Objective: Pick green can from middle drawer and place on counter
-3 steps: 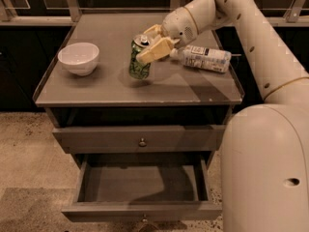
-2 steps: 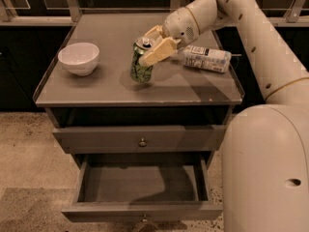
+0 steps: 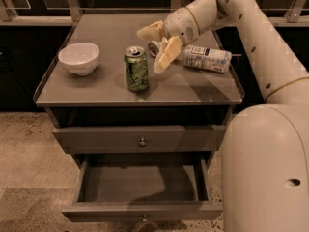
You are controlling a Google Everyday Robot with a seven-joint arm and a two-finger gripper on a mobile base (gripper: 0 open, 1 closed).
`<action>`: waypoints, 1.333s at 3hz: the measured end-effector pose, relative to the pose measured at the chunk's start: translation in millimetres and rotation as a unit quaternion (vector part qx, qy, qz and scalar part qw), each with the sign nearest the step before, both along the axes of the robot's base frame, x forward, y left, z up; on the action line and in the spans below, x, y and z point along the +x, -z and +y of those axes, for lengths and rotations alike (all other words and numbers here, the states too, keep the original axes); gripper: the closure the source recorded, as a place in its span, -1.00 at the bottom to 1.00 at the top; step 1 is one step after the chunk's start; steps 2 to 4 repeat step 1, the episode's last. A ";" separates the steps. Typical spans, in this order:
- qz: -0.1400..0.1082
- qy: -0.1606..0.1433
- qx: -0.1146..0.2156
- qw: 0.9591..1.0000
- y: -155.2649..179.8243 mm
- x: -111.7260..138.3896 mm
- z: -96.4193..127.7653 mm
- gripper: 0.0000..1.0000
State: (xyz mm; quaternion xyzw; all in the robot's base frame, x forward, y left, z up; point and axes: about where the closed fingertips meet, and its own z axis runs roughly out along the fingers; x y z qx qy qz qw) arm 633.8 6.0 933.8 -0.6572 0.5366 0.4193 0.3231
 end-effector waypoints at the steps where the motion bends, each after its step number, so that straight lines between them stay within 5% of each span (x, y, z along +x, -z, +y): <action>1: 0.000 0.000 0.000 1.000 0.0 0.0 0.0 -1.00; 4: 0.000 0.000 0.000 1.000 0.0 0.0 0.0 -1.00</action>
Offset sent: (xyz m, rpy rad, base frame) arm 0.0000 0.0000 0.0000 0.0000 0.0000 0.0000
